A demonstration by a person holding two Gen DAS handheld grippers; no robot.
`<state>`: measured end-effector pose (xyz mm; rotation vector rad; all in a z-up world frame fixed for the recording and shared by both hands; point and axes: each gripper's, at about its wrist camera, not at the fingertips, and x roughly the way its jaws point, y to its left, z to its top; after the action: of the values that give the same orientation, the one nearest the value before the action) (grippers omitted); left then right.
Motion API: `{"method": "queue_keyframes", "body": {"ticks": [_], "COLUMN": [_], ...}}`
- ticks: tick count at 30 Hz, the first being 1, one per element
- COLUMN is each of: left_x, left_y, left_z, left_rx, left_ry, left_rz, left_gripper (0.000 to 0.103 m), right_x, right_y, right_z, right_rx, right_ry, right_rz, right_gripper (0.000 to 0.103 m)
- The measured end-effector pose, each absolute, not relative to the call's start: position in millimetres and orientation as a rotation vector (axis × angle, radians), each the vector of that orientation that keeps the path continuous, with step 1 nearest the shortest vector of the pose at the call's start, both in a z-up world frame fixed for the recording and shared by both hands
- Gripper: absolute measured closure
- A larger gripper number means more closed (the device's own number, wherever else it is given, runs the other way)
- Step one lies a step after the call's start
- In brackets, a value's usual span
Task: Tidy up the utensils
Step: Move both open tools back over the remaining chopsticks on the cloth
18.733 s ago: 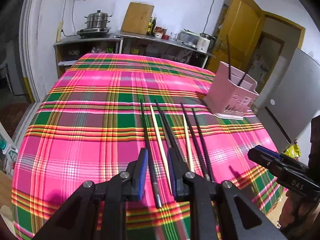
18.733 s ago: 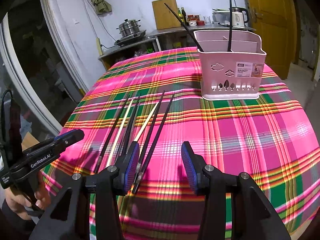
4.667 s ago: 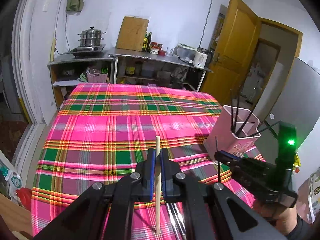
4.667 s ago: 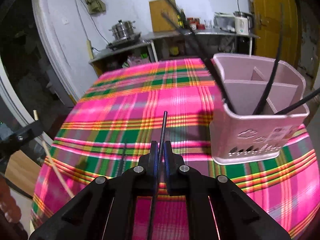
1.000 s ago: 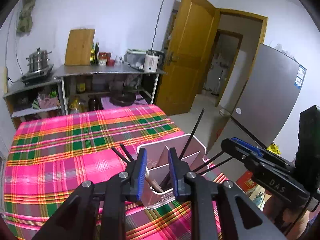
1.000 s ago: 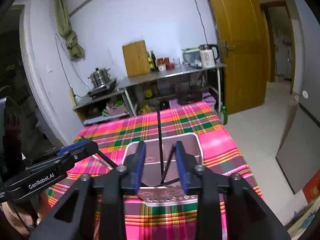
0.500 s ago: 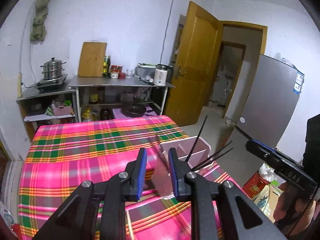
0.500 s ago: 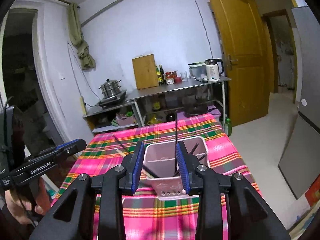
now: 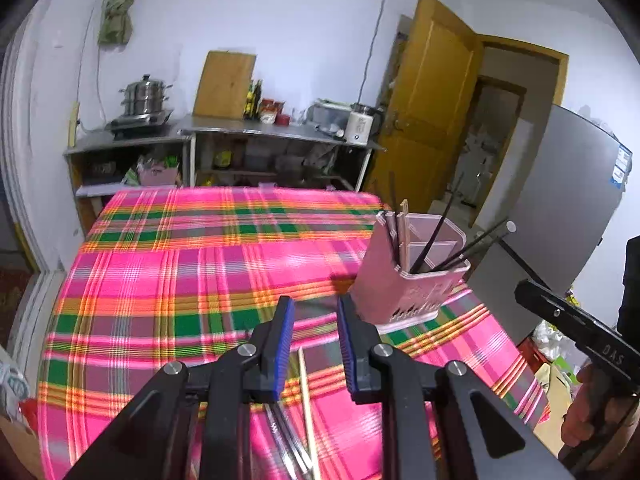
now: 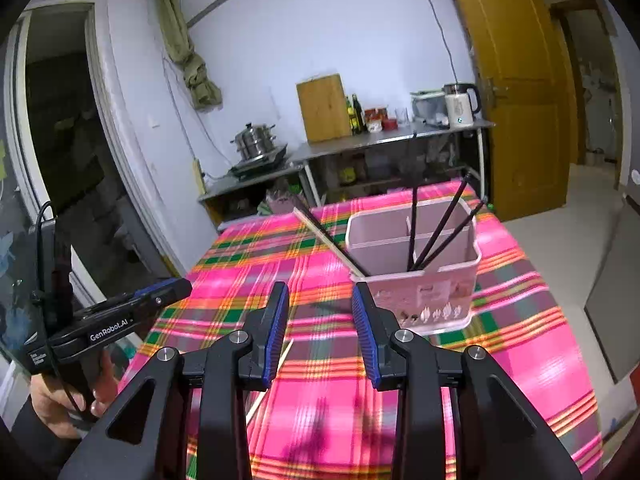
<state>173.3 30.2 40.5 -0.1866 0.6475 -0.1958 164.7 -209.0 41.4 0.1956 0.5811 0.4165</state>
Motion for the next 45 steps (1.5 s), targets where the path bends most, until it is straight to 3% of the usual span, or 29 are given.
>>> {"method": "queue_keyframes", "body": {"ticks": [20,37,40,42,45], "left_x": [186.7,200.4,200.0,200.4,201.6], "left_y": [50.2,39.2,44.0,49.7,57.4], "left_z": [-99.2,-109.2,-109.5,-109.6,-109.9], "left_rx": [-0.238,-0.163,-0.175,-0.187,-0.208], "left_ry": [0.916,0.903,0.903,0.908,0.911], "left_rz": [-0.102,-0.056,-0.061,-0.058,-0.060], "left_gripper": [0.081,0.079,0.082,0.091,0.092], "right_x": [185.5,201.4,203.2,204.7,210.7], "right_y": [-154.5,-133.5,-129.7,-128.6,-121.9], "right_z": [-48.0,-65.8,-67.8,-69.0,-72.9], "right_rx": [0.166,0.154,0.151,0.144,0.130], "right_ry": [0.813,0.864,0.869,0.873,0.882], "right_rz": [0.491,0.503,0.507,0.512,0.522], "right_gripper": [0.069,0.070,0.070,0.070,0.070]}}
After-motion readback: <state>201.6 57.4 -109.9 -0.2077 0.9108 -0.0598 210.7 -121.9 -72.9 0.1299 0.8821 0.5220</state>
